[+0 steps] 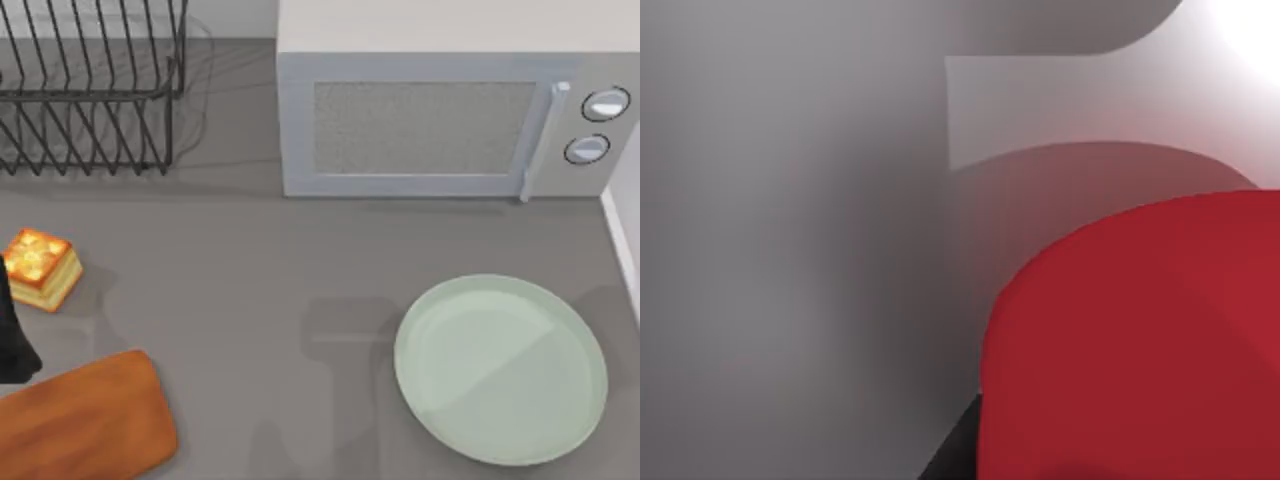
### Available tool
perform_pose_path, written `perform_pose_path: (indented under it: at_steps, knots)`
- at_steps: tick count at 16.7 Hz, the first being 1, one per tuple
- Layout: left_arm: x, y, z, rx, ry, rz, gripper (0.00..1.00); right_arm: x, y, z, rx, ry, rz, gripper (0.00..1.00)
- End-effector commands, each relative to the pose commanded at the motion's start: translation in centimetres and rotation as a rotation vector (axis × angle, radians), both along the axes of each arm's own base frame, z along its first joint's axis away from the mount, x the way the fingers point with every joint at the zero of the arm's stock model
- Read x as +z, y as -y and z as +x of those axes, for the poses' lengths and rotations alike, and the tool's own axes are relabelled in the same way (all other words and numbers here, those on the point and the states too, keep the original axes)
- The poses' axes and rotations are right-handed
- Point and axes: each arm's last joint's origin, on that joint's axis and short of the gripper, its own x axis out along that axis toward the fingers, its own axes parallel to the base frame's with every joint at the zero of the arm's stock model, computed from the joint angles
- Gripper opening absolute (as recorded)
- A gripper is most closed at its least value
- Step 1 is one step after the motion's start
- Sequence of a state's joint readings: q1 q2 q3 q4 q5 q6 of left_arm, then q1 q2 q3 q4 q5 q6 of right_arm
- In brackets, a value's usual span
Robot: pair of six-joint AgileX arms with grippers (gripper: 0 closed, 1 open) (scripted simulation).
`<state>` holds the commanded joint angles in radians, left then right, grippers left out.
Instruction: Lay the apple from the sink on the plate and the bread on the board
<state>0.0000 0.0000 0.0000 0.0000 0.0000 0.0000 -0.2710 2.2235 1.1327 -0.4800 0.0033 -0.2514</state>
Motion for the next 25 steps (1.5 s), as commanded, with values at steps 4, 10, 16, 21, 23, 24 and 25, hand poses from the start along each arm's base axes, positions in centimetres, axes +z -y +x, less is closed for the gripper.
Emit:
perform_pose_path:
  at_steps: [4,10,16,21,23,24,25]
  knots:
    - [0.0,0.0,0.0,0.0,0.0,0.0,1.0,0.0,0.0,0.0,0.0,0.0,0.0,0.0]
    - [0.0,0.0,0.0,0.0,0.0,0.0,1.0,1.5,0.0,0.5,-0.003,0.031,-0.001,0.0]
    - [0.0,0.0,0.0,0.0,0.0,0.0,1.0,7.2,0.1,0.7,-0.003,0.02,0.002,0.0]
    - [0.0,0.0,0.0,0.0,0.0,0.0,1.0,11.4,0.0,0.4,-0.003,0.031,0.0,0.0]
    - [0.0,0.0,0.0,0.0,0.0,0.0,1.0,11.4,0.0,0.4,-0.003,0.031,0.0,0.0]
    - [0.0,0.0,0.0,0.0,0.0,0.0,1.0,11.2,0.0,0.4,-0.004,0.027,0.001,0.0]
    - [0.0,0.0,0.0,0.0,0.0,0.0,1.0,11.3,0.0,0.4,-0.004,0.029,0.001,0.0]
